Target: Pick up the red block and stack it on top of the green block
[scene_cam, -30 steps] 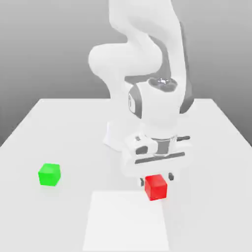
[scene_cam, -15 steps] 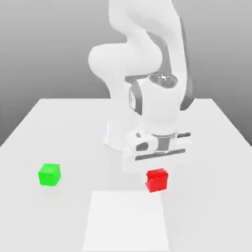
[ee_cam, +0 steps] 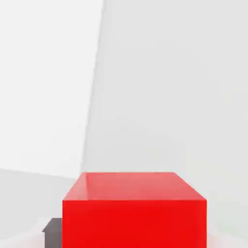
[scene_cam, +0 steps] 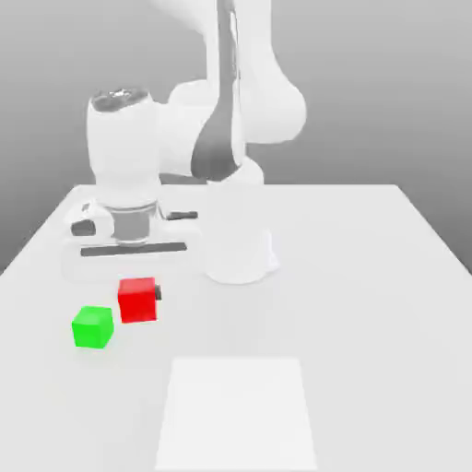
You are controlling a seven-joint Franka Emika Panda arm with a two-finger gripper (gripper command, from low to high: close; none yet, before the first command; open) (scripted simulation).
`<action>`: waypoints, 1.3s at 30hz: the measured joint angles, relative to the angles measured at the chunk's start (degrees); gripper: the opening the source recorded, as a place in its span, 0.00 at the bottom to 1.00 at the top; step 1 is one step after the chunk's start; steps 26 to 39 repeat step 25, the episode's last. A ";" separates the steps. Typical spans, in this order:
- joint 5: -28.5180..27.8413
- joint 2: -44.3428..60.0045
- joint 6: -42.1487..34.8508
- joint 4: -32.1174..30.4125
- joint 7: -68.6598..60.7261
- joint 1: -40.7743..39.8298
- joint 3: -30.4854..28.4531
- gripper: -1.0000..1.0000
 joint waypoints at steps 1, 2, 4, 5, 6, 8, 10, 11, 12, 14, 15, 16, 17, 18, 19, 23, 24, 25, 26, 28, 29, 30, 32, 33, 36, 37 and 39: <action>-1.06 -0.38 -0.54 0.18 -2.20 -2.02 -1.91 0.00; -1.89 -0.66 -0.97 0.33 -4.27 -3.78 -3.70 0.00; -0.93 0.01 -0.59 0.40 -6.90 -4.24 -5.46 0.00; 0.00 0.57 -0.15 0.40 -7.87 -3.74 -6.12 0.00; 1.08 1.20 0.33 0.38 -8.78 -3.11 -6.67 0.00; 3.44 2.55 1.35 0.34 -10.52 -1.71 -7.58 0.00; 5.93 3.94 2.34 0.32 -12.24 -0.30 -8.33 0.00; 7.14 4.64 2.83 0.31 -13.05 0.38 -8.67 0.00; 8.36 5.34 3.30 0.31 -13.90 1.02 -8.96 0.00; 10.92 6.72 4.22 0.32 -15.66 2.32 -9.54 0.00; 12.18 7.41 4.66 0.33 -16.52 2.88 -9.74 0.00; 13.42 8.09 5.10 0.35 -17.37 3.40 -9.91 0.00; 14.64 8.76 5.52 0.37 -18.21 3.86 -10.02 0.00; 15.83 9.42 5.94 0.39 -19.03 4.29 -10.11 0.00; 16.97 10.07 6.35 0.42 -19.80 4.74 -10.23 0.00; 21.05 12.48 7.95 0.56 -22.63 5.98 -10.18 0.00; 21.90 13.03 8.35 0.60 -23.22 6.18 -10.15 0.00; 22.67 13.55 8.75 0.64 -23.75 6.34 -10.12 0.00; 22.67 13.55 8.75 0.64 -23.75 6.34 -10.12 0.00; 22.67 13.55 8.75 0.64 -23.75 6.34 -10.12 0.00; 22.67 13.55 8.75 0.64 -23.75 6.34 -10.12 0.00; 22.67 13.55 8.75 0.64 -23.75 6.34 -10.12 0.00; 22.67 13.55 8.75 0.64 -23.75 6.34 -10.12 0.00; 22.67 13.55 8.75 0.64 -23.75 6.34 -10.12 0.00; 22.67 13.55 8.75 0.64 -23.75 6.34 -10.12 0.00; 22.67 13.55 8.75 0.64 -23.75 6.34 -10.12 0.00; 22.67 13.55 8.75 0.64 -23.75 6.34 -10.12 0.00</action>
